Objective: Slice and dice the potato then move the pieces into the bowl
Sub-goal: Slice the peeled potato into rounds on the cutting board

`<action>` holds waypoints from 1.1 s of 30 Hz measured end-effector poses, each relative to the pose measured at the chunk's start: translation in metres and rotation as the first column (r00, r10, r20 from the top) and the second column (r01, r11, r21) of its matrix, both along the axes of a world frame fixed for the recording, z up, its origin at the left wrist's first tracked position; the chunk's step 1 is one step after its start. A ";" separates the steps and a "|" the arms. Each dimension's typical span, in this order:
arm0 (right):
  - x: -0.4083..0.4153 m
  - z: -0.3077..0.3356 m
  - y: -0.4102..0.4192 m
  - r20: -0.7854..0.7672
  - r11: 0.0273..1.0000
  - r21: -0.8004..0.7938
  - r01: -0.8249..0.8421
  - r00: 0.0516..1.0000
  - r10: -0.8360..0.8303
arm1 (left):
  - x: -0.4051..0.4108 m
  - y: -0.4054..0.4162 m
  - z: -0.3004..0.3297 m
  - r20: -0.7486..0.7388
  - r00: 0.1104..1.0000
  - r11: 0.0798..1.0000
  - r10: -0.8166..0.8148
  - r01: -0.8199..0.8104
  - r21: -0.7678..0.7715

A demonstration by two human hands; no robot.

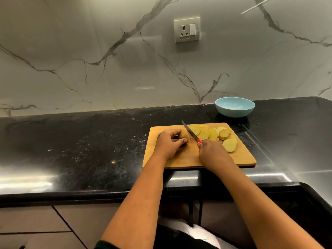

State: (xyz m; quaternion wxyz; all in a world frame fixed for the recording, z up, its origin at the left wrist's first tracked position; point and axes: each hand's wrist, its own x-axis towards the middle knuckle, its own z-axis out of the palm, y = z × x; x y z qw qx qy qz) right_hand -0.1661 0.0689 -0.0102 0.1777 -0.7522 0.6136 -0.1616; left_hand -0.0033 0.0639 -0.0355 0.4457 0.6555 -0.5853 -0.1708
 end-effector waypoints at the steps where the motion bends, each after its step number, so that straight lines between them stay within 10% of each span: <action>1: 0.002 0.000 0.000 -0.022 1.000 0.005 -0.007 1.000 0.007 | -0.001 0.000 0.000 -0.005 1.000 1.000 0.002 -0.002 0.001; 33: -0.006 0.023 -0.005 -0.271 0.977 0.212 -0.026 0.959 0.084 | 0.000 -0.001 0.001 0.009 0.999 0.999 -0.032 0.031 0.017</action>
